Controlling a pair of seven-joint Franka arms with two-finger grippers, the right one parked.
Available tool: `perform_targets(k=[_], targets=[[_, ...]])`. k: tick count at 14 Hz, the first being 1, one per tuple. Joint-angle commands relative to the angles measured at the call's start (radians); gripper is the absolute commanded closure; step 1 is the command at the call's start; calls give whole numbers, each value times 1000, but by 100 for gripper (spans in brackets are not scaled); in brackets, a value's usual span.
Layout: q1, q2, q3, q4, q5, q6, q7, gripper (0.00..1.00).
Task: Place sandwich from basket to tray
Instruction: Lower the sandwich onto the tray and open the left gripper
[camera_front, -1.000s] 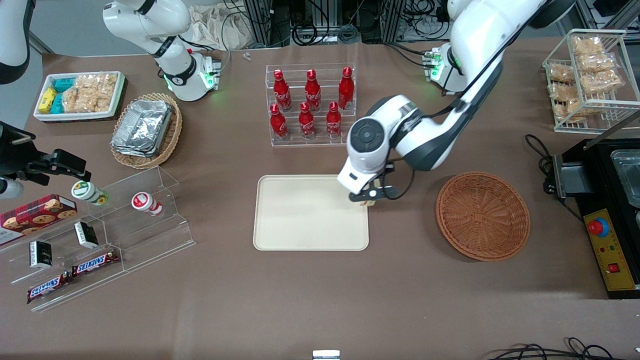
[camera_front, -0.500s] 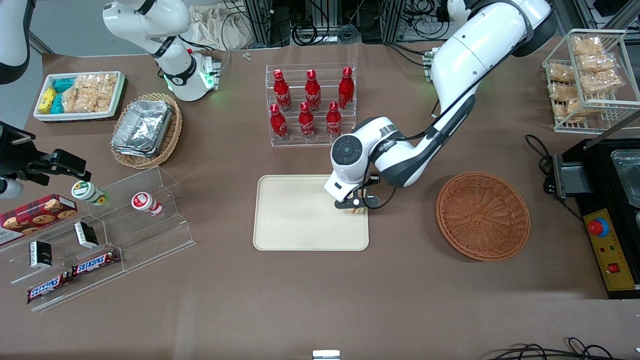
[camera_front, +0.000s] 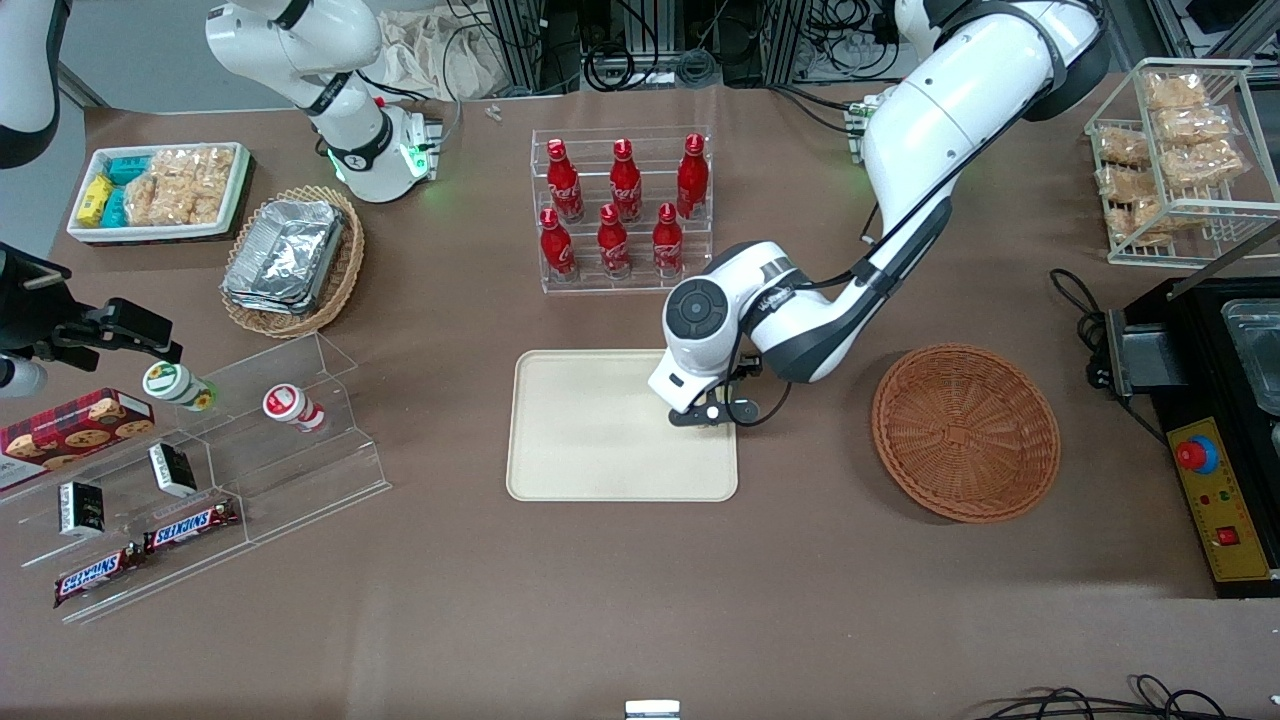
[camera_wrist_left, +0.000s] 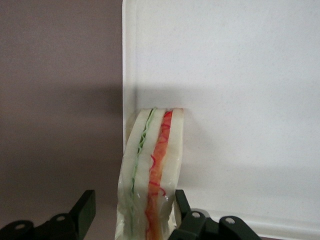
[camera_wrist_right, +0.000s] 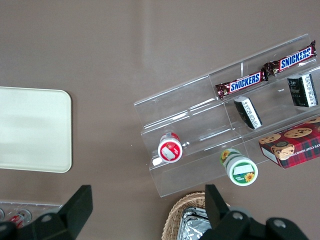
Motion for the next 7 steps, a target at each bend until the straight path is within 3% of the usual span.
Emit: perform_targets(k=[1,2,3,7], targets=[[-16,41,3,61,23,-1,-32,49],[-16,41,1,63,23,-1,-31,17],[-16,39,3,64,23,-1,-31,0],[-11,29,1,129,15,-18,-34,0]])
